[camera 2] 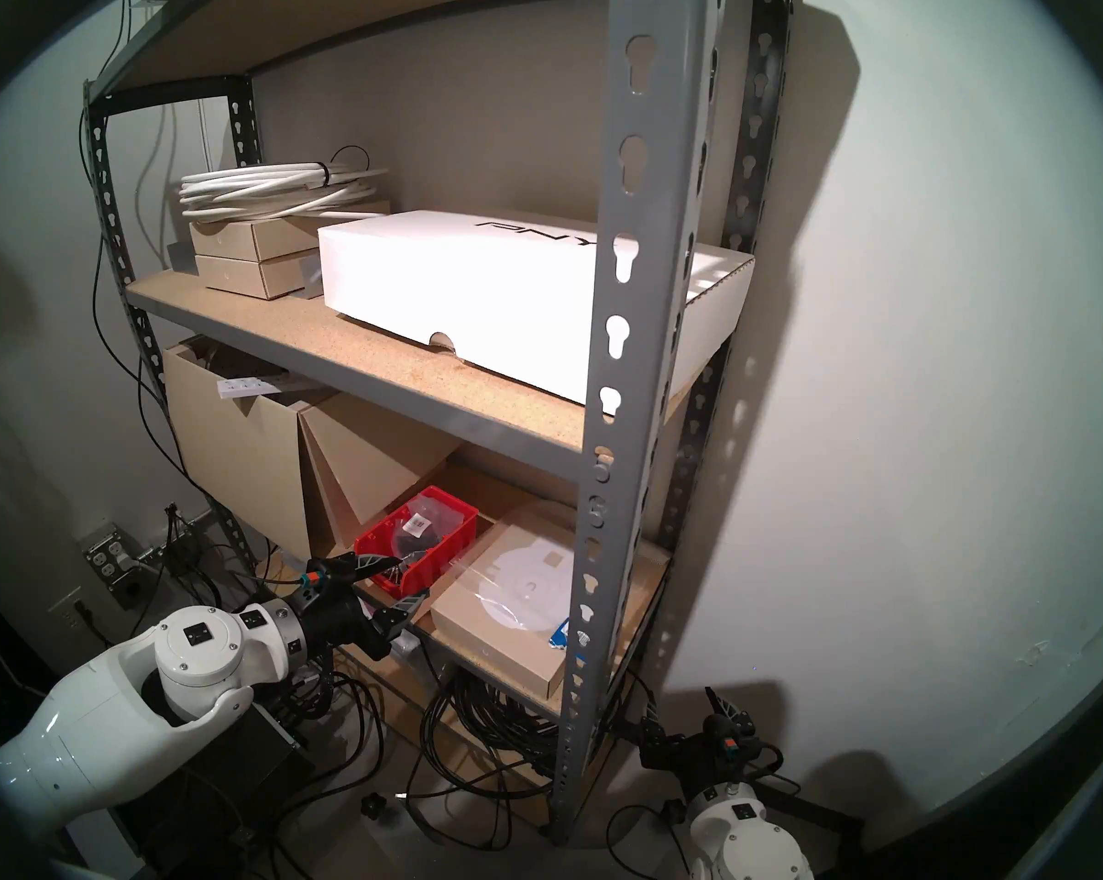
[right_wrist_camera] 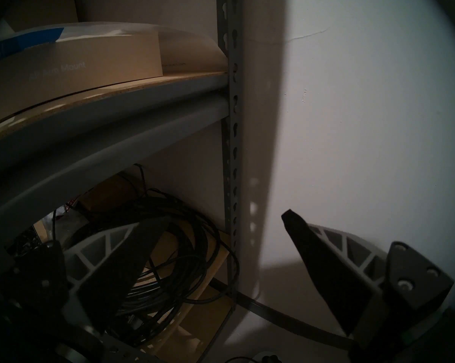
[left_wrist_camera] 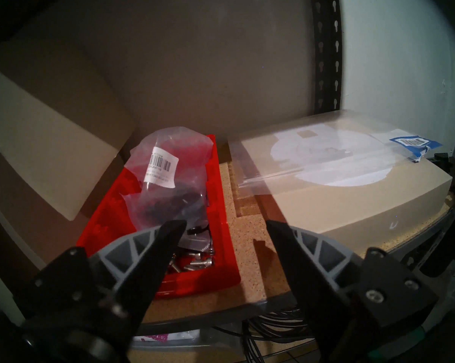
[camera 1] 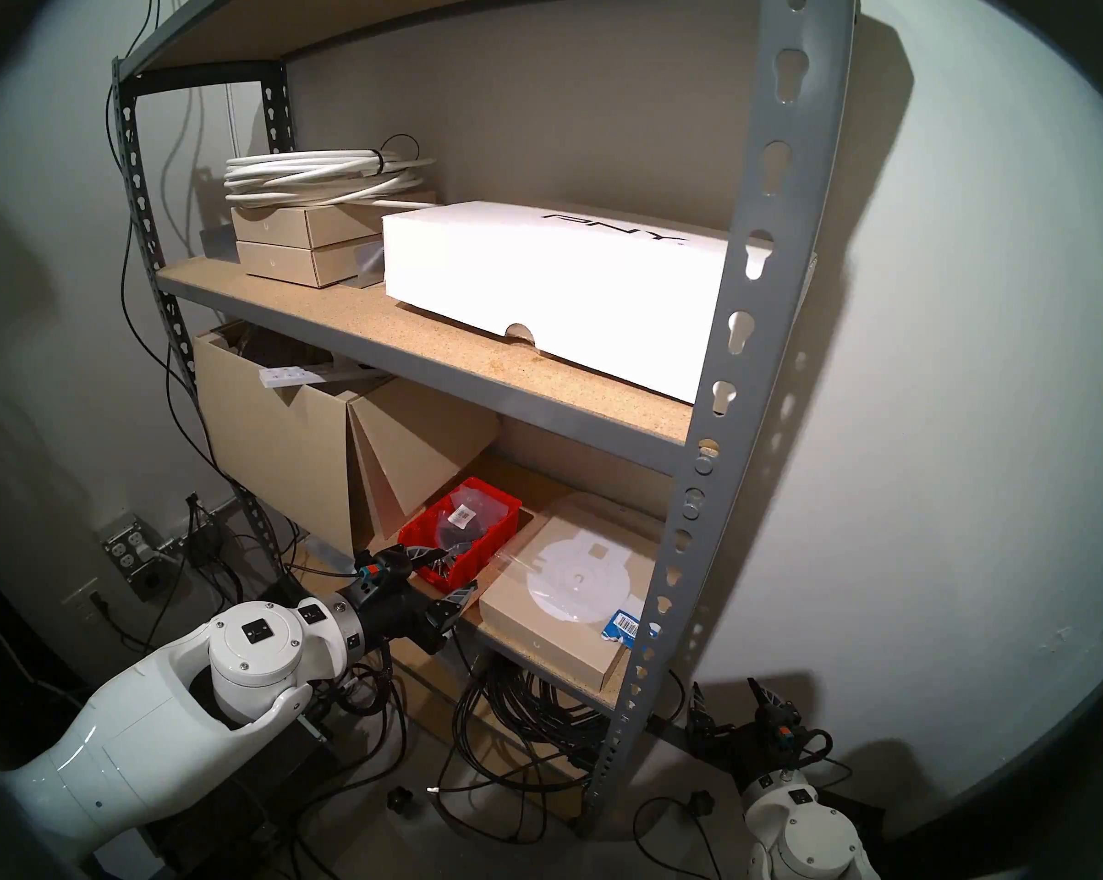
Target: Organize the rack shelf by putting things into a case
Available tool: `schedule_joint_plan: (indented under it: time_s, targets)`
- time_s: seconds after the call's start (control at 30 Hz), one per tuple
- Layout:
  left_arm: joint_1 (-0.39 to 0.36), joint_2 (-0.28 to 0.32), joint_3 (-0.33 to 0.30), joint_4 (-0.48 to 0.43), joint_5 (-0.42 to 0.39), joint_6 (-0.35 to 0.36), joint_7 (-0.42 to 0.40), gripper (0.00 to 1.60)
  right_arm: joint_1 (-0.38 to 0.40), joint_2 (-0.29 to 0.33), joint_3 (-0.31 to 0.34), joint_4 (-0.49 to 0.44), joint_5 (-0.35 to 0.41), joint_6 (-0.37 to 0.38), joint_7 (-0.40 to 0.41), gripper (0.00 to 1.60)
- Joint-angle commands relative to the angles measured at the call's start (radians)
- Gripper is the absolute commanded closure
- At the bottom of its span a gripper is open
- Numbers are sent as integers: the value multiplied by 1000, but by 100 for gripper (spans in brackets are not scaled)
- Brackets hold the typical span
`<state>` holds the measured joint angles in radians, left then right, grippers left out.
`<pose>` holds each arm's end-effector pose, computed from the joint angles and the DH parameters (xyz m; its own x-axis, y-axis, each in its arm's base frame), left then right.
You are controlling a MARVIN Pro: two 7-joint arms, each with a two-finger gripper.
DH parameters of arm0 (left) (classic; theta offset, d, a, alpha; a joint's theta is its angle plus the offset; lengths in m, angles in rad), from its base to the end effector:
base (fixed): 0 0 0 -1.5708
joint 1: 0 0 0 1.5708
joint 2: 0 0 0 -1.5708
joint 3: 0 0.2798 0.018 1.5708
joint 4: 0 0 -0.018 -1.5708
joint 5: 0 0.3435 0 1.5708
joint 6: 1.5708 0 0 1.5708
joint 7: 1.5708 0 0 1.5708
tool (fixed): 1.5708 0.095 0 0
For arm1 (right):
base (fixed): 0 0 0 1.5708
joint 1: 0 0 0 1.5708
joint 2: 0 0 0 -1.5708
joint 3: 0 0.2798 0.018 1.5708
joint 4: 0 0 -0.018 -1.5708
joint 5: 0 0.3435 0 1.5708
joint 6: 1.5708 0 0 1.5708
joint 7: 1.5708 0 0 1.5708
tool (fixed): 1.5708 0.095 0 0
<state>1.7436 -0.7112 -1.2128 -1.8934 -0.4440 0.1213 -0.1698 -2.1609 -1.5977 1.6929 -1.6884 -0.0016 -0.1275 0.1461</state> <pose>0.3575 0.0103 -0.3017 0.1503 -0.3737 0.9153 -0.6330 -0.7475 -0.2012 0.2434 -0.0350 -0.4466 0.3401 0.0050 0.9404 0.0218 -0.9998 -0.0025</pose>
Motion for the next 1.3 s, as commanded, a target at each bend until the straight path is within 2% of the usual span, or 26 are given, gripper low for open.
schedule_joint_plan:
  time_s: [0.0, 0.17, 0.2, 0.4, 0.53, 0.67, 0.9, 1.27]
  targets:
    - [-54, -30, 9, 6, 29, -21, 7, 33, 1, 0, 0, -18, 0, -2, 0, 0]
    - [-78, -38, 36, 21, 69, -9, 16, 42, 0, 0, 0, -18, 0, -1, 0, 0]
    - [-80, -43, 38, 28, 71, -12, 19, 49, 0, 0, 0, -18, 0, -1, 0, 0]
    - [-91, -55, 54, 61, 94, -41, 25, 61, 0, 0, 0, -18, 0, -1, 0, 0]
    - [-99, -58, 59, 70, 97, -48, 23, 57, 0, 0, 0, -18, 0, -1, 0, 0]
    - [-107, -68, 61, 91, 113, -85, 27, 54, 1, 0, 0, -18, 0, -2, 0, 0]
    - [-124, -63, 65, 100, 108, -79, -1, 49, 0, 0, 0, -18, 0, -1, 0, 0]
    - [-152, -91, 76, 139, 125, -82, -20, 48, 0, 0, 0, -18, 0, -1, 0, 0]
